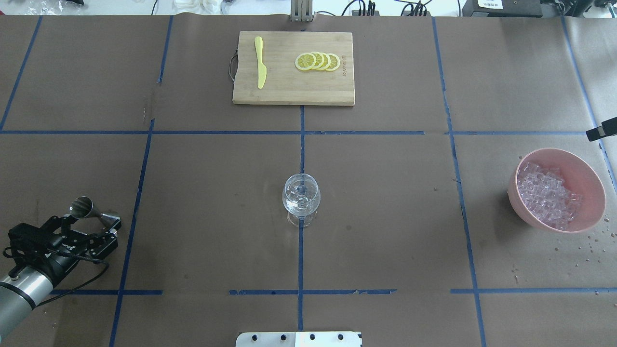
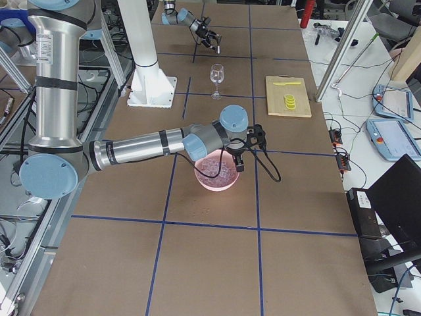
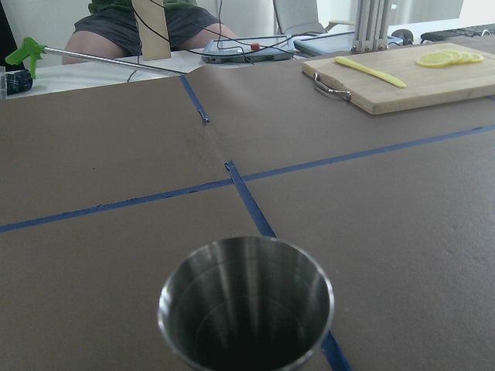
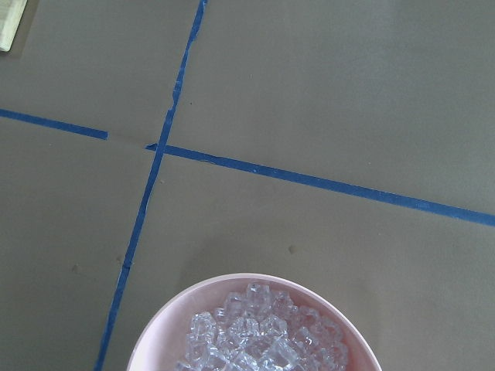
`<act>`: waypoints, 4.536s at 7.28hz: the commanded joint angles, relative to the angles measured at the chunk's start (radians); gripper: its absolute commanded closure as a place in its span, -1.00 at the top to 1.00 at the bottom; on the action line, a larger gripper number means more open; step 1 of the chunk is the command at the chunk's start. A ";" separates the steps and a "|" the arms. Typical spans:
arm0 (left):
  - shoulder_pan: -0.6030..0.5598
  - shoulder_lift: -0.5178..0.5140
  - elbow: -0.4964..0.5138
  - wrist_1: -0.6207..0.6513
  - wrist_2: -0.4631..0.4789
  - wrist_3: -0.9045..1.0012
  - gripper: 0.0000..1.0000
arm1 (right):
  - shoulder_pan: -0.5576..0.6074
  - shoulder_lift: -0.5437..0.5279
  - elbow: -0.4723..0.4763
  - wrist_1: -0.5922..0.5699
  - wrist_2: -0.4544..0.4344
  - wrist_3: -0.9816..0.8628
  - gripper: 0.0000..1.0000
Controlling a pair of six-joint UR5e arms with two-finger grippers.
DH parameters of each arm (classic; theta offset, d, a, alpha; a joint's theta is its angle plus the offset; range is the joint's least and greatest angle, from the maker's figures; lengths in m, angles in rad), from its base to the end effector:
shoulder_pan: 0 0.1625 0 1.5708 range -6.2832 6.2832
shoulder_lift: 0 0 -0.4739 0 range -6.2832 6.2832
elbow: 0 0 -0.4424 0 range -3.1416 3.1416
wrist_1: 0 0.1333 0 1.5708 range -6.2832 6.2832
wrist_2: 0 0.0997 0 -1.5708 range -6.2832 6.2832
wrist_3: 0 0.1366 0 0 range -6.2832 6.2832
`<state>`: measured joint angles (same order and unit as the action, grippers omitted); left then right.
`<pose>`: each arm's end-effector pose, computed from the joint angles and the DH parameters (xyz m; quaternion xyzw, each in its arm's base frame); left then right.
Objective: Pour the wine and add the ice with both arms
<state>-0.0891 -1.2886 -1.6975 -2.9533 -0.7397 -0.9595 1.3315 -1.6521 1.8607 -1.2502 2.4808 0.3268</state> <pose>0.4029 -0.2711 0.6233 0.4908 0.3815 -0.0314 0.7827 -0.0992 -0.5138 0.5653 0.1071 -0.4729 -0.0769 0.8712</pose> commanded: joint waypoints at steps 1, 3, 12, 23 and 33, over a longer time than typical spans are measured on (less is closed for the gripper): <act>-0.008 0.125 -0.085 0.000 -0.140 0.059 0.99 | 0.000 0.000 0.000 0.000 -0.002 0.000 1.00; -0.091 0.205 -0.131 -0.001 -0.296 0.131 0.99 | 0.000 0.000 0.000 -0.002 -0.003 0.000 1.00; -0.917 -0.022 -0.074 0.354 -1.046 0.645 0.99 | -0.021 0.000 0.000 -0.002 -0.054 -0.002 1.00; -1.080 -0.141 -0.137 0.711 -1.586 0.518 0.99 | -0.330 -0.074 -0.009 0.117 -0.269 0.477 0.84; -1.080 -0.141 -0.154 0.708 -1.584 0.484 0.99 | -0.347 -0.075 -0.017 0.118 -0.316 0.506 -1.00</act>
<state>-1.1689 -1.4295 -1.8509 -2.2457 -2.3240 -0.4754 0.9816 -1.7272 1.8278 -1.1321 2.1643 0.8356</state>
